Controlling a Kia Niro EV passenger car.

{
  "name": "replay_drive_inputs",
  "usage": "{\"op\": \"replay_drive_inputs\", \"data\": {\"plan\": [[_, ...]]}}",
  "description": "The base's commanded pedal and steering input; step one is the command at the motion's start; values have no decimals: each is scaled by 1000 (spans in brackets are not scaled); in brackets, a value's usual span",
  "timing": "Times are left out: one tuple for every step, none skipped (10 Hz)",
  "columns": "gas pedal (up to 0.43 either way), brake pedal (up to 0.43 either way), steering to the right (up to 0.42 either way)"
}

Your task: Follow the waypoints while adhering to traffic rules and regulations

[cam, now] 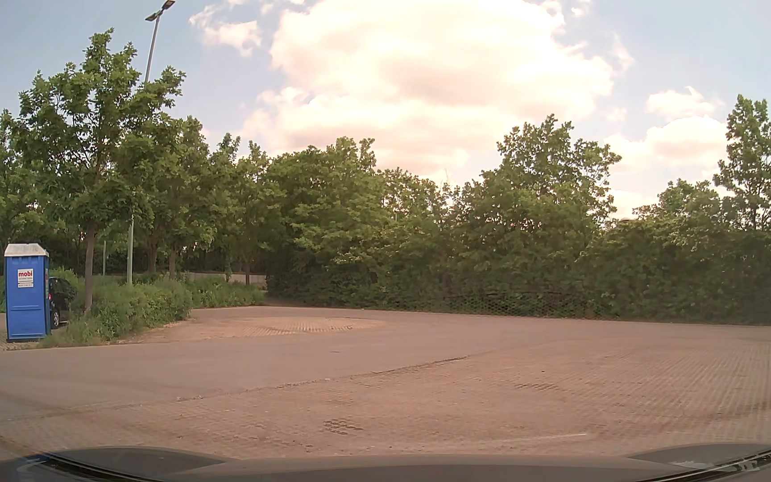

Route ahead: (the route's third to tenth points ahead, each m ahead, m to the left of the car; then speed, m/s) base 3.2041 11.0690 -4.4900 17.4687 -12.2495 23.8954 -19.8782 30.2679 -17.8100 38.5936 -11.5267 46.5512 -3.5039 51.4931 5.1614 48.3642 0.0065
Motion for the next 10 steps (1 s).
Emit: {"op": "replay_drive_inputs", "data": {"plan": [[0, 482, -7], [0, 476, -7], [0, 463, -8], [0, 445, -8], [0, 415, -20], [0, 299, -44], [0, 12, -73], [0, 12, -105], [0, 12, -147], [0, 12, -180]]}}
